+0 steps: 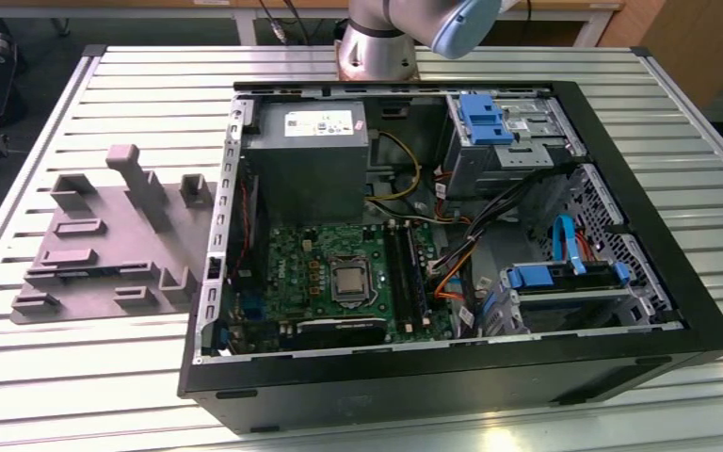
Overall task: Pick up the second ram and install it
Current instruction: 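Pick up the second ram and move it above second insertion slot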
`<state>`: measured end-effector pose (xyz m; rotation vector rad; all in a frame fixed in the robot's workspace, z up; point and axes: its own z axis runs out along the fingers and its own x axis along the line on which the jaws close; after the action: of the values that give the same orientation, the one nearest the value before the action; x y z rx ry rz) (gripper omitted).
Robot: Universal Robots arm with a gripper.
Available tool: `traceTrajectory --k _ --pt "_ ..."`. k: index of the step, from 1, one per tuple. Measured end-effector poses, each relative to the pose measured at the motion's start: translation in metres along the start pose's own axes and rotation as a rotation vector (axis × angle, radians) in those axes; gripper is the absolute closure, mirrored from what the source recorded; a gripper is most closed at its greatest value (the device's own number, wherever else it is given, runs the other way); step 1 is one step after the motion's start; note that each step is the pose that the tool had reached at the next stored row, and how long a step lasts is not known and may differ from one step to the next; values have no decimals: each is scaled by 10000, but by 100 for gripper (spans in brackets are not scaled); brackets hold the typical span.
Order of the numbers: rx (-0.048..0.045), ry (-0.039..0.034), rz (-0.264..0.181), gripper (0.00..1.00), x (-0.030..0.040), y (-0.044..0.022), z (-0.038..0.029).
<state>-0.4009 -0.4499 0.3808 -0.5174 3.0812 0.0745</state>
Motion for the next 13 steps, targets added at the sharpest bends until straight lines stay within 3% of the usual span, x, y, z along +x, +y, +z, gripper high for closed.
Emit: traceTrajectory --k 13 --pt "-8 16 -349 89 3 0 0"
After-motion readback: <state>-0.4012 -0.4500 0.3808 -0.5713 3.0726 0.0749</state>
